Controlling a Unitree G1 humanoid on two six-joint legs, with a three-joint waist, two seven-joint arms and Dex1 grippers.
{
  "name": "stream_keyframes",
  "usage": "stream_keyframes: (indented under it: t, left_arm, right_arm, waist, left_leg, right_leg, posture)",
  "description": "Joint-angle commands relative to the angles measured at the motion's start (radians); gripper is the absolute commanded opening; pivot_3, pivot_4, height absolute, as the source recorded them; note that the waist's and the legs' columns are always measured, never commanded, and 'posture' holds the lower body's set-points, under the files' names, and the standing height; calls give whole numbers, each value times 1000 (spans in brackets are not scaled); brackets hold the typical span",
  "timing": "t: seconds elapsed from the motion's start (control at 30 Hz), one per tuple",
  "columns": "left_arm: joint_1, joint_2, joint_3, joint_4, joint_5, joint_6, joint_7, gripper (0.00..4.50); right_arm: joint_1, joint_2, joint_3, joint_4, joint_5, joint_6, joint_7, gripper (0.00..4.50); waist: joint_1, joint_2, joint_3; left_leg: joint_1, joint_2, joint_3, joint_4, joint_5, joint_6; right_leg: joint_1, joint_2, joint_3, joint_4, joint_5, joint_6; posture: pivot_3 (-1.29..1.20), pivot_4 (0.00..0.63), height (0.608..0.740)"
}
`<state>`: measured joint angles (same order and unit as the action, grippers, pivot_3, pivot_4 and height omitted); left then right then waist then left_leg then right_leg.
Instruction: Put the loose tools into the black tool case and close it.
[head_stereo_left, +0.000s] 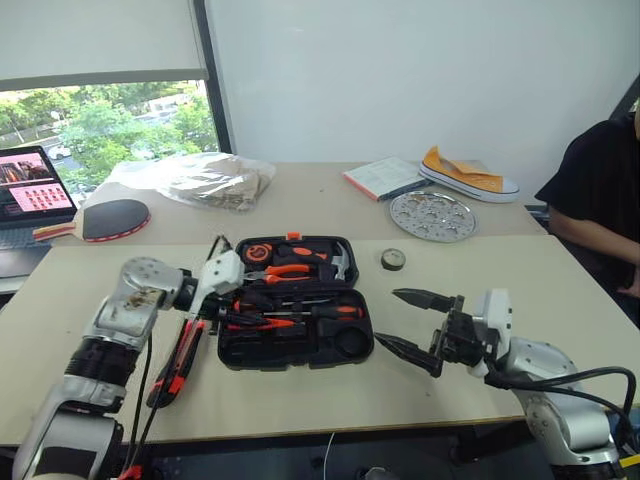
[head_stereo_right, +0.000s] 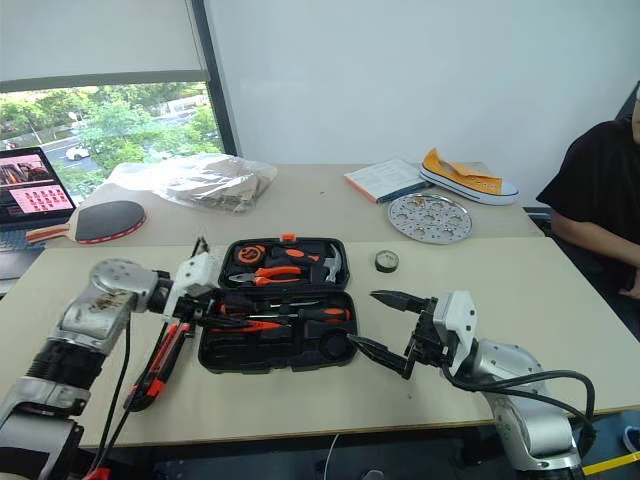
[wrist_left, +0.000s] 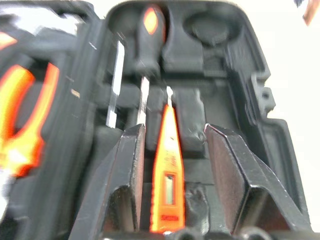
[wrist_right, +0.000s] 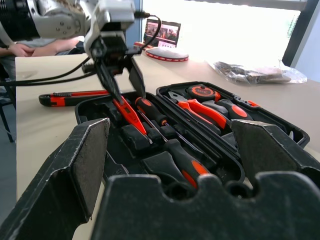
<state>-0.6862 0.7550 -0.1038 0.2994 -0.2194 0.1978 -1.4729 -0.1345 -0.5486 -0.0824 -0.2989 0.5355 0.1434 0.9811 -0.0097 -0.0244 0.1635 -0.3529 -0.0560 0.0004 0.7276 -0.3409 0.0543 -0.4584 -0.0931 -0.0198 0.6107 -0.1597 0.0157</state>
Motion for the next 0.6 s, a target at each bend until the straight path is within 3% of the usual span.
stream_keyframes:
  t: [0.03, 0.17, 0.6]
  left_arm:
    - [6, 8, 24, -6, 2, -30, 37, 1224]
    - [37, -10, 8, -2, 6, -35, 59, 43]
    - [95, -19, -43, 49, 103, -101, 128, 43]
  right_arm:
    - [-22, 11, 4, -2, 12, -13, 6, 4500]
    - [-32, 17, 10, 8, 8, -17, 8, 4500]
    - [-31, 25, 15, 8, 11, -24, 9, 4500]
  waist:
    - [1, 0, 0]
    - [1, 0, 0]
    - [4, 0, 0]
  left_leg:
    - [0, 0, 0, 0, 0, 0]
    - [0, 0, 0, 0, 0, 0]
    - [0, -1, 0, 0, 0, 0]
  right_leg:
    - [0, 0, 0, 0, 0, 0]
    - [0, 0, 0, 0, 0, 0]
    - [0, 0, 1, 0, 0, 1]
  posture:
    - [0, 150, 740]
    - [0, 150, 740]
    - [0, 150, 740]
